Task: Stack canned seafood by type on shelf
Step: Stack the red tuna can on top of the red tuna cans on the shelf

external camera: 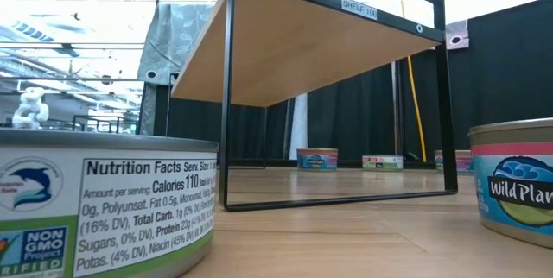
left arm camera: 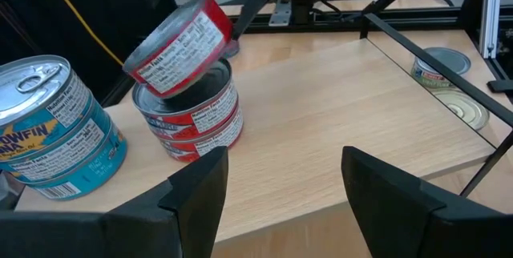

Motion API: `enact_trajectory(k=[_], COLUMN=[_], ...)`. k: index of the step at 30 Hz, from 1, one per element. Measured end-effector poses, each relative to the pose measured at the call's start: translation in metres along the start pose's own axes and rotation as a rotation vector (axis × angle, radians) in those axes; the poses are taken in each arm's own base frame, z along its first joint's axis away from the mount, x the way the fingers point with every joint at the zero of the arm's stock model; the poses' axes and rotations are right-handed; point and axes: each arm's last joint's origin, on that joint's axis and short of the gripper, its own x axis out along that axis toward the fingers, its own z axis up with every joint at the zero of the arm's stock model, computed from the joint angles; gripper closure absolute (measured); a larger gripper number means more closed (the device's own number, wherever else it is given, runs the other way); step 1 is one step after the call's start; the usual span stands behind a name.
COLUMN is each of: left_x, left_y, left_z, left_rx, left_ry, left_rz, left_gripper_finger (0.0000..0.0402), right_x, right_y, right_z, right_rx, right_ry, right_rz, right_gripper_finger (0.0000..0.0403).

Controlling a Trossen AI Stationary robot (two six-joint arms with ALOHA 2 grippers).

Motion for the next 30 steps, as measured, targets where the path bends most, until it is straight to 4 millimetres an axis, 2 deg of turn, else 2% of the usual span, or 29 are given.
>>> enact_trajectory(k=[8,14,21,30], left_x=[0.0,0.0,0.0,0.0], left_y=[-0.001,-0.001,-0.001,-0.001], left_z=[0.0,0.0,0.0,0.001], left_rx=[-0.001,-0.001,-0.001,-0.003], left_ry=[0.004,0.005,0.001,-0.001], left_rz=[-0.019,-0.024,-0.026,-0.026], left_gripper_finger=[0.0157,0.0157,0.0157,0.0157], right_x=[0.0,-0.013,-0.013,-0.01], right_y=[-0.001,0.005,0.015,0.012], right_z=[0.0,0.015,0.01,0.006], right_rx=[0.03,0.045,0.022,0.018], right_ry=[-0.003,-0.05,0.045,0.091], right_rz=[0.001,0.011,-0.011,-0.08], right_gripper_finger=[0.0126,0.0126,0.0126,0.0126])
